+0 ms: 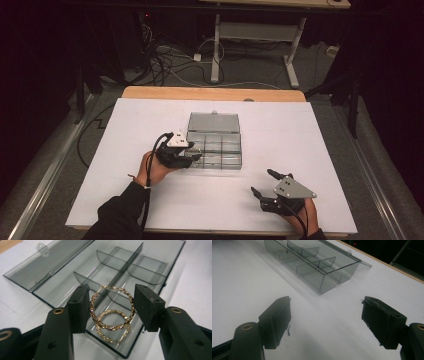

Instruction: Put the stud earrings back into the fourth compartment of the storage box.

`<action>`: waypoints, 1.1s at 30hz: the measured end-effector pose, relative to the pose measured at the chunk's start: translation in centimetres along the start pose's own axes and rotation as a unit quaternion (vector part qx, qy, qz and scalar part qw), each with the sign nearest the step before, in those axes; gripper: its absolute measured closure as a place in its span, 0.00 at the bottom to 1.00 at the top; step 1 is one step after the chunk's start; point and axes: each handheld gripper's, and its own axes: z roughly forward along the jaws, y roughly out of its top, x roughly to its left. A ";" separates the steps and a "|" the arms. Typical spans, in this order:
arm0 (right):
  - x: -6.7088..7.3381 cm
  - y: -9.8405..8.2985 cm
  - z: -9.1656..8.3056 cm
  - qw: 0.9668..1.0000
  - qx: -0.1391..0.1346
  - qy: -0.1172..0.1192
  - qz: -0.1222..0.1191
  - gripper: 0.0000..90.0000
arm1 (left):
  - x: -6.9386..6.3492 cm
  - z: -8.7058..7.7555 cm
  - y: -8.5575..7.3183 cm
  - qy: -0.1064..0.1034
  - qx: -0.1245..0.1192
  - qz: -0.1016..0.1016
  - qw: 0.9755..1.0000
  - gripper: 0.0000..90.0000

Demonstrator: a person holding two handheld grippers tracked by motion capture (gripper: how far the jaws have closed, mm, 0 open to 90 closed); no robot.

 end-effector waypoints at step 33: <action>0.1 0.1 -0.2 1.000 -0.001 -0.004 -0.005 0.30 | -2.4 -1.6 1.0 0.060 -0.011 0.042 0.997 0.35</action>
